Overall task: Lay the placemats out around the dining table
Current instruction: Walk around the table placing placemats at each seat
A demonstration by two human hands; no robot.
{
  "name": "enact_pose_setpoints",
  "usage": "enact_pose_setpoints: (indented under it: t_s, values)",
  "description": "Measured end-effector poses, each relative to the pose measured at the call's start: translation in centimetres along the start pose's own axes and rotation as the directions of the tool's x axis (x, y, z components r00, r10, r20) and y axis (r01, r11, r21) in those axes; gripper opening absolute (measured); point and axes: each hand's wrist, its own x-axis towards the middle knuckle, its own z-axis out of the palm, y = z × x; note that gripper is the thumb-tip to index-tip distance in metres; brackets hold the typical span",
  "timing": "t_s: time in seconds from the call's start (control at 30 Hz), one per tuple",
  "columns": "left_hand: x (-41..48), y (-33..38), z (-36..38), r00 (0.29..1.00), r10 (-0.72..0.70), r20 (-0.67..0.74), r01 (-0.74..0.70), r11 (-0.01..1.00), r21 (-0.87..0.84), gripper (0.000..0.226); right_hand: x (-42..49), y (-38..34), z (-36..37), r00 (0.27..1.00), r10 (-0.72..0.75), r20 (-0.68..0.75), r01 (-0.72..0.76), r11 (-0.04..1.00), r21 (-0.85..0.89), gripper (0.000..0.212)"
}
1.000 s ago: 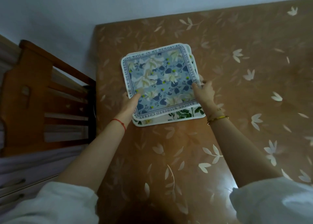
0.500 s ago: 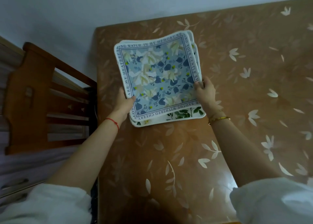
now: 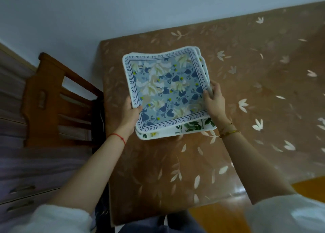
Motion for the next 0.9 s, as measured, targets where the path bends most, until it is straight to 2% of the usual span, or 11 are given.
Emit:
enact_pose_setpoints:
  t_s: [0.23, 0.43, 0.9]
  values:
    - [-8.7, -4.6, 1.7, 0.999, -0.035, 0.027, 0.036, 0.997, -0.073, 0.053, -6.0, 3.1, -3.9, 0.998, -0.05, -0.035, 0.047, 0.995, -0.089, 0.03]
    - [-14.3, -8.4, 4.1, 0.993, -0.101, 0.054, 0.108, 0.985, -0.135, 0.054, -10.1, 6.9, -7.4, 1.0, -0.012, -0.004, 0.011, 0.992, -0.129, 0.025]
    - [-17.1, -13.5, 6.5, 0.976, -0.172, 0.13, 0.185, 0.978, -0.095, 0.062, -13.3, 12.5, -9.2, 0.997, 0.073, 0.003, -0.071, 0.982, -0.175, 0.026]
